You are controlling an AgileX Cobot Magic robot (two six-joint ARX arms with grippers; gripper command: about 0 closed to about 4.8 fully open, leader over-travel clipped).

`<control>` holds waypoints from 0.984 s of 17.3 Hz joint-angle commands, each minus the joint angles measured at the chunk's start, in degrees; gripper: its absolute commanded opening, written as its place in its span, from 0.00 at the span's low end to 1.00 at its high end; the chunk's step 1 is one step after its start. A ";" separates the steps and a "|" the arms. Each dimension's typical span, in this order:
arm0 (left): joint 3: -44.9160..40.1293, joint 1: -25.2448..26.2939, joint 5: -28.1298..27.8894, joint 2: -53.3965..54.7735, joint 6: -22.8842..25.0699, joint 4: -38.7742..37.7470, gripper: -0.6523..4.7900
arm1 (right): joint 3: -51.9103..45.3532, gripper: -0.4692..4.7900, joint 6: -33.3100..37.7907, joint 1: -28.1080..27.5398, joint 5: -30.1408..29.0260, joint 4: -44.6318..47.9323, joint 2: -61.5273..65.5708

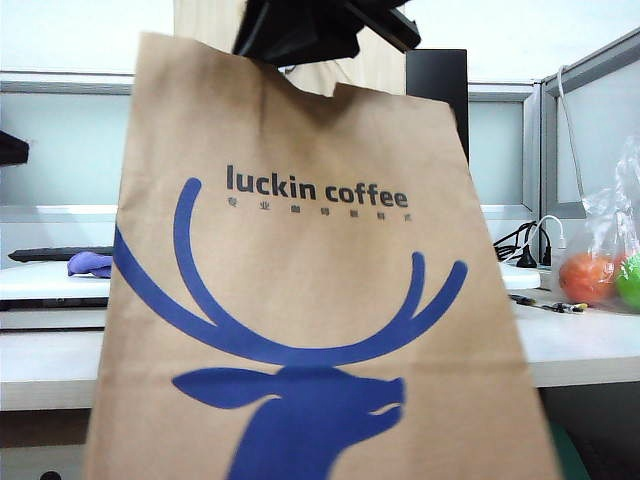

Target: Pick up the paper bag and hang it on the hook.

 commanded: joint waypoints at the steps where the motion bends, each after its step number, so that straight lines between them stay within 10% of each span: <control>1: 0.09 0.13 0.26 0.00 0.13 0.70 0.11 | 0.37 0.09 0.24 -0.02 0.42 1.11 1.60; 17: 0.07 0.13 0.26 0.00 0.13 0.70 0.11 | 0.39 0.09 0.68 -4.74 2.34 8.37 9.33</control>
